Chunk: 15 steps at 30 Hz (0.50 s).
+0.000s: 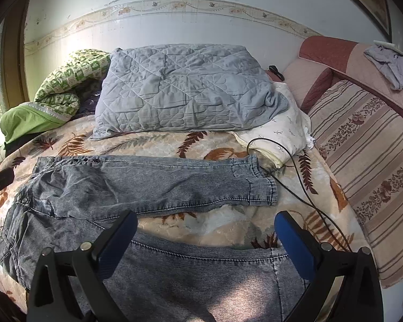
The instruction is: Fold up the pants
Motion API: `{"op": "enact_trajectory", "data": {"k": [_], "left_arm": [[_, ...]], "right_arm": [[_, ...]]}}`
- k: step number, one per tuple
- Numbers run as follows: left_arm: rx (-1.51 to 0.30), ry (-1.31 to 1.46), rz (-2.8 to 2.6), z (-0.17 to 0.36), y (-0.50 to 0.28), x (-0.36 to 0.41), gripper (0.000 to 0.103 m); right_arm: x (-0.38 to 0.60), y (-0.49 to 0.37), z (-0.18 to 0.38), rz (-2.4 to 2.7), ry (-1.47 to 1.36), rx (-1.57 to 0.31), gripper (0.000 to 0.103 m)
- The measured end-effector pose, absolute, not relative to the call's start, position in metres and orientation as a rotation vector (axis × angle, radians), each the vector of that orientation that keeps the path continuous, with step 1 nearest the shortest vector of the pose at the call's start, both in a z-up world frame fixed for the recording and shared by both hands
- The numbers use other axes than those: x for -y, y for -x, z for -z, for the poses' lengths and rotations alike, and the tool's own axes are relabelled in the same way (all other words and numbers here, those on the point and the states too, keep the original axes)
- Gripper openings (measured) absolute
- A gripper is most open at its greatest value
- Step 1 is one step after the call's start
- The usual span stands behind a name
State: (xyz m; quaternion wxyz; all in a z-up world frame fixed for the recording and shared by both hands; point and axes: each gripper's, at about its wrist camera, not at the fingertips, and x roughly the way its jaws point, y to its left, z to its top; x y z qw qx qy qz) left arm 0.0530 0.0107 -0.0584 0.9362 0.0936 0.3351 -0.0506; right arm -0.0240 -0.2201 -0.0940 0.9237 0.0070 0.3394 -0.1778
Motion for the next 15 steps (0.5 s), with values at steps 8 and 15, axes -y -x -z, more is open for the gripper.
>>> {"op": "enact_trajectory", "data": {"k": [8, 15], "left_arm": [[-0.687, -0.193, 0.102, 0.0593, -0.0539, -0.0094, 0.103], [-0.691, -0.193, 0.103, 0.0628, -0.0617, -0.0096, 0.103]], "right_arm": [[0.2218, 0.0192, 0.0954, 0.375, -0.007, -0.705, 0.103], [0.2272, 0.0134, 0.0982, 0.385, -0.008, -0.714, 0.103]]}}
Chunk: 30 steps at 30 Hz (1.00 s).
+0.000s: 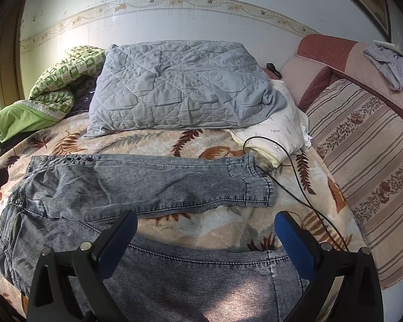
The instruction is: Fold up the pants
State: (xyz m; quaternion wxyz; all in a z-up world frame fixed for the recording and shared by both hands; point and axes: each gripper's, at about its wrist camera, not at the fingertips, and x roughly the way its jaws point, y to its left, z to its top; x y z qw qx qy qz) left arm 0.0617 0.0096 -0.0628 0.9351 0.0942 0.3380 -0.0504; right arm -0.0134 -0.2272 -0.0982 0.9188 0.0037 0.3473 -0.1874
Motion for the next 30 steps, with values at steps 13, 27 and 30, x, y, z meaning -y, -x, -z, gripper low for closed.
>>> {"op": "enact_trajectory", "data": {"k": [13, 27, 30], "left_arm": [[-0.734, -0.211, 0.106, 0.079, -0.089, -0.019, 0.103], [-1.014, -0.129, -0.104, 0.133, -0.273, -0.112, 0.103], [-1.069, -0.116, -0.101, 0.146, -0.306, -0.115, 0.103]], "right_arm": [[0.240, -0.003, 0.107, 0.396, 0.016, -0.739, 0.103], [0.387, -0.065, 0.117, 0.318, -0.179, -0.835, 0.103], [0.410, -0.095, 0.128, 0.296, -0.197, -0.893, 0.103]]}}
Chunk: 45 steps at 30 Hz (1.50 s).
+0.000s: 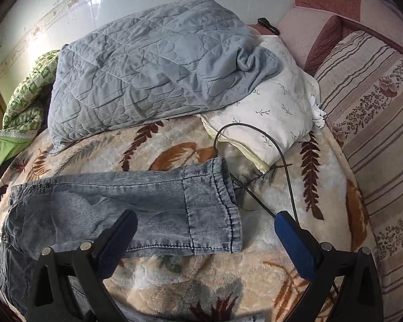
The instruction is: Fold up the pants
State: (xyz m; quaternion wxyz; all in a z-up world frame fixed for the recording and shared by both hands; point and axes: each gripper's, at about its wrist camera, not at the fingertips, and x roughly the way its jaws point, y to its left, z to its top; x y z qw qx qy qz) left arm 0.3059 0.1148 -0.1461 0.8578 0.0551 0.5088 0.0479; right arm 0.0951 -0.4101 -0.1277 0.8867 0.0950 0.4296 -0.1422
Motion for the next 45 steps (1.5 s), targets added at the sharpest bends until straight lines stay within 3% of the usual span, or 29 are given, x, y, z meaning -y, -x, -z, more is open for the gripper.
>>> {"op": "enact_trajectory", "data": {"k": [8, 11, 13, 14, 16, 21, 24, 28, 41, 45], "left_arm": [[-1.116, -0.069, -0.082, 0.160, -0.347, -0.123, 0.103], [-1.134, -0.079, -0.075, 0.166, -0.356, -0.125, 0.099], [-1.157, -0.062, -0.072, 0.171, -0.361, -0.129, 0.082], [-1.170, -0.052, -0.069, 0.174, -0.363, -0.132, 0.078], [-1.188, -0.040, -0.058, 0.178, -0.367, -0.137, 0.059], [-1.223, -0.003, -0.017, 0.183, -0.375, -0.150, 0.036], [-1.242, 0.037, -0.007, 0.184, -0.380, -0.159, 0.035], [-1.252, 0.082, 0.013, 0.183, -0.384, -0.164, 0.035], [-1.294, 0.223, 0.088, 0.189, -0.372, -0.163, 0.035], [-1.311, 0.216, 0.078, 0.197, -0.375, -0.154, 0.017]], "right_arm": [[0.459, -0.169, 0.158, 0.267, -0.343, -0.949, 0.102], [0.472, -0.192, 0.179, 0.264, -0.401, -0.989, 0.093], [0.477, -0.204, 0.195, 0.261, -0.430, -1.021, 0.080], [0.479, -0.209, 0.203, 0.259, -0.449, -1.032, 0.078], [0.483, -0.216, 0.214, 0.265, -0.470, -1.043, 0.075], [0.483, -0.230, 0.230, 0.287, -0.455, -1.087, 0.059], [0.481, -0.234, 0.232, 0.321, -0.424, -1.108, 0.042], [0.479, -0.231, 0.231, 0.332, -0.404, -1.112, 0.034], [0.475, -0.217, 0.225, 0.354, -0.425, -1.052, 0.025], [0.473, -0.213, 0.222, 0.355, -0.419, -1.046, 0.024]]}}
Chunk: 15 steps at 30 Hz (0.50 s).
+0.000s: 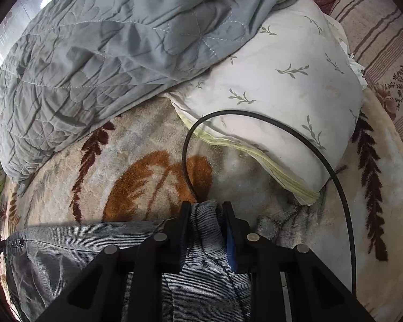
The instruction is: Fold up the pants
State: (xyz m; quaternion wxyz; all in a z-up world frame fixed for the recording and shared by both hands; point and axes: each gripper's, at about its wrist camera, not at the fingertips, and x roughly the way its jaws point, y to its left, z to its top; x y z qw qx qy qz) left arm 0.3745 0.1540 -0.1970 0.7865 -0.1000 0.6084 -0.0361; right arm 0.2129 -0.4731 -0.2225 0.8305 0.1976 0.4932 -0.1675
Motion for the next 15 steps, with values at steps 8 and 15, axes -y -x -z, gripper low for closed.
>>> {"op": "enact_trajectory", "data": {"k": [8, 15], "left_arm": [[-1.283, 0.289, 0.083, 0.190, -0.361, -0.165, 0.012], [-1.175, 0.315, 0.155, 0.146, -0.334, -0.168, 0.010]], "right_arm": [[0.469, -0.204, 0.207, 0.352, -0.427, -1.013, 0.023], [0.469, -0.181, 0.183, 0.332, -0.462, -0.949, 0.023]]}}
